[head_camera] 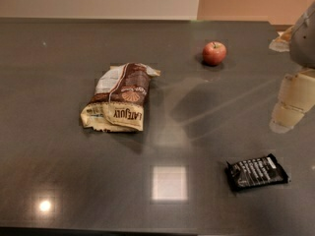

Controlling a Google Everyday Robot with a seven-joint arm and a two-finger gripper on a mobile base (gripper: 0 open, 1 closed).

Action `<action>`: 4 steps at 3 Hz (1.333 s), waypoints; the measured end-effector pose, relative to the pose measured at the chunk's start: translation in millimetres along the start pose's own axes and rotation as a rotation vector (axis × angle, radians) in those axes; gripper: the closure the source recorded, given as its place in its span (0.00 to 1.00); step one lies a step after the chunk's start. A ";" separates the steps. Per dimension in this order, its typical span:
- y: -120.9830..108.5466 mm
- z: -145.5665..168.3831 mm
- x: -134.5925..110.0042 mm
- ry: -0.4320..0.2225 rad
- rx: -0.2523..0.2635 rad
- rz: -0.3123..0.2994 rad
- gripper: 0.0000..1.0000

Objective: Move rxbar chocolate near brown chip bag

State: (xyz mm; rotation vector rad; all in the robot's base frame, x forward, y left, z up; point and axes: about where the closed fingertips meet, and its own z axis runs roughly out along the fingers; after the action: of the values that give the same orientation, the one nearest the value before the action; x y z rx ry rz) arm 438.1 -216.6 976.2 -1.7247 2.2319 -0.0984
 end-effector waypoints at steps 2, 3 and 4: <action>10.4 -1.0 -8.0 -0.019 0.004 -0.023 0.00; 28.8 9.6 -8.9 -0.039 -0.012 -0.034 0.00; 47.2 27.4 -4.2 -0.061 -0.032 -0.056 0.00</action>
Offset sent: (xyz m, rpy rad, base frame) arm -0.0207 0.0219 -0.0074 0.0263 0.0027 0.0644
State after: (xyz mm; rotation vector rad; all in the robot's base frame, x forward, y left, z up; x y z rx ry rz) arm 403.1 -196.1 939.5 -1.7822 2.1538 -0.0221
